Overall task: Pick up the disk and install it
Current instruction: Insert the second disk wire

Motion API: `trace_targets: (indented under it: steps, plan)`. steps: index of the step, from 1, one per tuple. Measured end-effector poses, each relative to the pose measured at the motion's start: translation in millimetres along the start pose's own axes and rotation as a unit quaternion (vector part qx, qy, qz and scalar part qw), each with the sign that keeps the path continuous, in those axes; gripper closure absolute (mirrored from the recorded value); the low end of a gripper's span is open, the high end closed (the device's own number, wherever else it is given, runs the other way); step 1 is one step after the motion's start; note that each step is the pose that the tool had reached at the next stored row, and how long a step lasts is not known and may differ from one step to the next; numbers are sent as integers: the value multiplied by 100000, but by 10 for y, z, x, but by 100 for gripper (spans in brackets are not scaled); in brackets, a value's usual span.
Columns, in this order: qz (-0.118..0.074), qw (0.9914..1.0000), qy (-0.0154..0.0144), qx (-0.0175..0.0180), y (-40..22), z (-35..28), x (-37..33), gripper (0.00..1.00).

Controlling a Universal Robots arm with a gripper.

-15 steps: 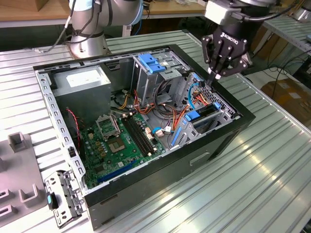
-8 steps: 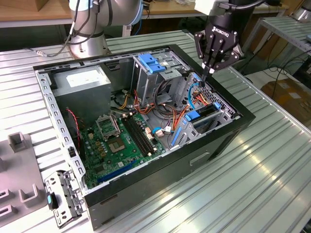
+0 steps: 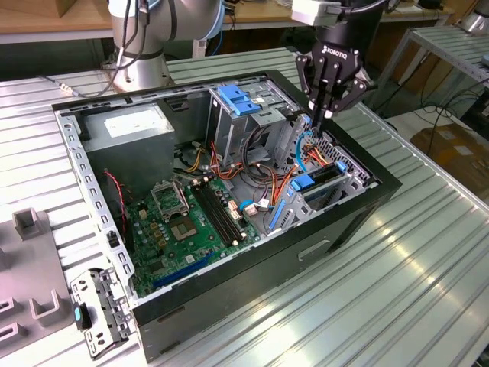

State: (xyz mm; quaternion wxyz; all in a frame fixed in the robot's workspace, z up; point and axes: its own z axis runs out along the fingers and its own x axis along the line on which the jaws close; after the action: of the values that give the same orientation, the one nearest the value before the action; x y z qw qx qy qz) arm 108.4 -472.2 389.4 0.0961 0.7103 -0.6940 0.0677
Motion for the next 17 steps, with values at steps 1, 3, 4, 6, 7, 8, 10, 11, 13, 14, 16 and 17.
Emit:
trace_targets:
  steps: [1, 3, 4, 6, 7, 8, 10, 11, 13, 14, 16, 17]
  plan:
    - [26, 99997, 728, -19, -1, 11, -6, 83]
    - [56, 99991, 1365, -38, -2, 29, -20, 76]
    - [72, 99984, 1796, -49, -4, 45, -37, 76]
    - [96, 99968, 2510, -66, -14, 91, -67, 76]
    - [111, 99961, 2774, -77, -18, 119, -75, 76]
    - [120, 99953, 3065, -84, -22, 140, -80, 76]
    - [145, 99935, 3602, -98, -26, 169, -88, 84]
    - [153, 99925, 3871, -106, -26, 178, -91, 84]
    - [169, 99900, 4474, -122, -28, 205, -100, 84]
    - [171, 99899, 4485, -120, -28, 211, -101, 84]
    - [186, 99901, 4447, -57, -28, 218, -92, 84]
    - [177, 99905, 4349, -31, -26, 220, -85, 84]
